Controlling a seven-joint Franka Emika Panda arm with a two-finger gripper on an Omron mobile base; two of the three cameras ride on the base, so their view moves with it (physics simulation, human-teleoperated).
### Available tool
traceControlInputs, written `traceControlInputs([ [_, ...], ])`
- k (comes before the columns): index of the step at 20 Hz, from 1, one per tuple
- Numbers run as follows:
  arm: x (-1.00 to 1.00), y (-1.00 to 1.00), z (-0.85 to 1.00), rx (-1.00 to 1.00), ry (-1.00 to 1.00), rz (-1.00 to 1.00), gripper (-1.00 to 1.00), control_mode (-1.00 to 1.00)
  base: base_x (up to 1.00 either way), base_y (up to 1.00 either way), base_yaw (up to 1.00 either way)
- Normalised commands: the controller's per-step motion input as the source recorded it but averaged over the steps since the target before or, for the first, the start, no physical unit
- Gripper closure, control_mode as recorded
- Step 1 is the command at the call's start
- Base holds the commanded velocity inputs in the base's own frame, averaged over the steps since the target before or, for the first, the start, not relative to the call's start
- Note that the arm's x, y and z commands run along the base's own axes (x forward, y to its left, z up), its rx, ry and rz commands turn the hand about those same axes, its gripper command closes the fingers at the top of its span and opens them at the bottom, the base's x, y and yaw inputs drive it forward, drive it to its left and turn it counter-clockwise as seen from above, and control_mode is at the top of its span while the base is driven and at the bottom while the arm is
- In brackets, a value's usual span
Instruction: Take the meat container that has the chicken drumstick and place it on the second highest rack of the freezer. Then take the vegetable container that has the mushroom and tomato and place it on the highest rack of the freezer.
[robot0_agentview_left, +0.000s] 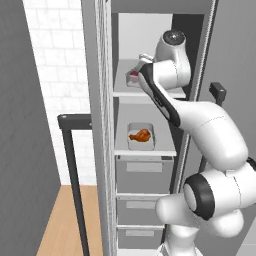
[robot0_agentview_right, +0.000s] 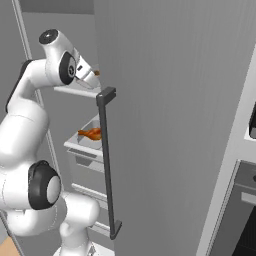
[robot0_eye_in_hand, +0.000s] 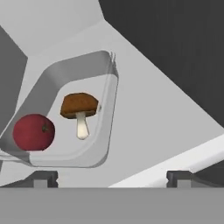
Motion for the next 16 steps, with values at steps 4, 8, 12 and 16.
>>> traceControlInputs([
  [4,-0.63,0.0,0.18,-0.01,0.01,0.0,-1.0,-1.0,0.0,0.0,0.0],
  [8,-0.64,0.0,0.07,-0.02,0.05,0.0,-1.0,-1.0,0.0,0.0,0.0],
  [12,-0.67,0.0,-0.09,-0.03,0.06,0.0,-1.0,-1.0,0.0,0.0,0.0],
  [16,-0.59,0.0,-0.51,0.0,0.1,0.02,-1.0,-1.0,0.0,0.0,0.0],
])
